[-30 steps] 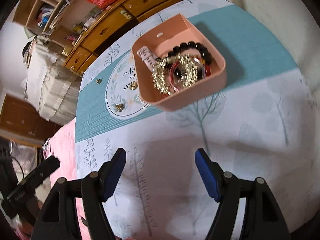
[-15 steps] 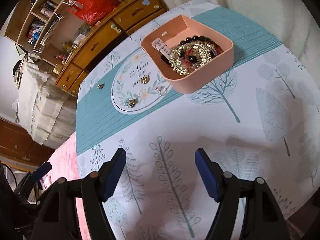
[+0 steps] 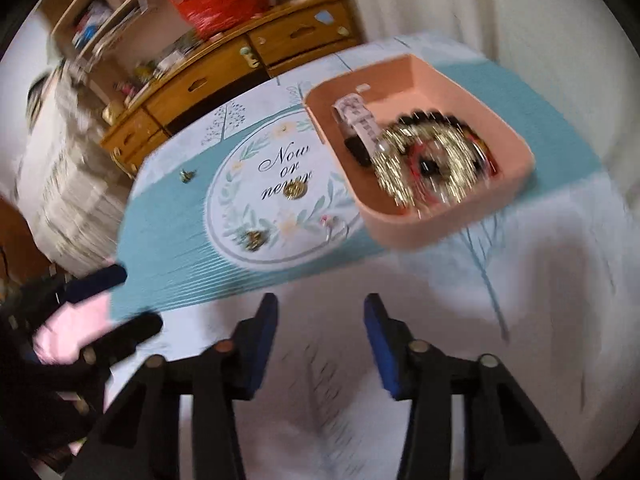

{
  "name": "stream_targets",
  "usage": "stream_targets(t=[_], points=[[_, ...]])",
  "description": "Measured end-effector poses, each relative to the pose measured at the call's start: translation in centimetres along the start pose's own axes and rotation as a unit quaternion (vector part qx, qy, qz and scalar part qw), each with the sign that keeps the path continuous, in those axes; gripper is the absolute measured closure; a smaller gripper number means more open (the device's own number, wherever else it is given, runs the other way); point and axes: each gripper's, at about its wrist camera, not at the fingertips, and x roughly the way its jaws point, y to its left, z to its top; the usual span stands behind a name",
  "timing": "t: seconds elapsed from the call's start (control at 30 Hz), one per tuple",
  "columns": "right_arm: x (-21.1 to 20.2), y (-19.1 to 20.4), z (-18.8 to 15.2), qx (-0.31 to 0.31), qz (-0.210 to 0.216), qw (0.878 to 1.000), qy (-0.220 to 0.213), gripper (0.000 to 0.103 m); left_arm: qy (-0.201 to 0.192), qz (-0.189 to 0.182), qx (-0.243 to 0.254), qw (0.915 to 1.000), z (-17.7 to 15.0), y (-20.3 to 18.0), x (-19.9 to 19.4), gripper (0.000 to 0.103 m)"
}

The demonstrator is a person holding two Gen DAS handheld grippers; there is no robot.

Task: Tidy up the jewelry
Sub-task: 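Grasp the silver flower charm with the left tool while the right tool grasps the small ring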

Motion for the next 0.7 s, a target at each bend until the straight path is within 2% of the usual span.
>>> stream_targets(t=[0.1, 0.17, 0.27, 0.4, 0.5, 0.57, 0.67, 0.7], points=[[1.3, 0.8, 0.2, -0.047, -0.020, 0.998, -0.022, 0.066, 0.000, -0.014, 0.007, 0.9999, 0.9, 0.5, 1.9, 0.072], [1.9, 1.2, 0.3, -0.065, -0.024, 0.997, -0.025, 0.066, 0.005, -0.029, 0.007, 0.9996, 1.5, 0.9, 3.2, 0.072], [2.7, 1.7, 0.4, -0.082, -0.036, 0.996, -0.027, 0.066, 0.006, -0.029, 0.009, 0.9995, 2.0, 1.1, 4.5, 0.073], [3.3, 2.0, 0.4, -0.096, -0.065, 0.993, -0.033, 0.066, 0.012, -0.042, 0.021, 0.9988, 2.6, 1.4, 6.1, 0.073], [3.6, 2.1, 0.3, -0.104, -0.080, 0.991, -0.038, 0.066, 0.019, -0.027, 0.065, 0.9973, 3.0, 0.9, 7.4, 0.073], [3.7, 2.0, 0.4, -0.100, -0.084, 0.990, -0.047, 0.066, 0.022, -0.032, 0.077, 0.9963, 3.1, 0.8, 7.9, 0.074], [4.0, 1.8, 0.8, -0.095, -0.081, 0.991, -0.055, 0.066, 0.024, -0.044, 0.089, 0.9948, 2.9, 0.7, 8.3, 0.085], [4.1, 1.8, 0.9, -0.094, -0.078, 0.991, -0.057, 0.066, 0.017, -0.040, 0.091, 0.9949, 2.8, 0.7, 8.3, 0.085]])
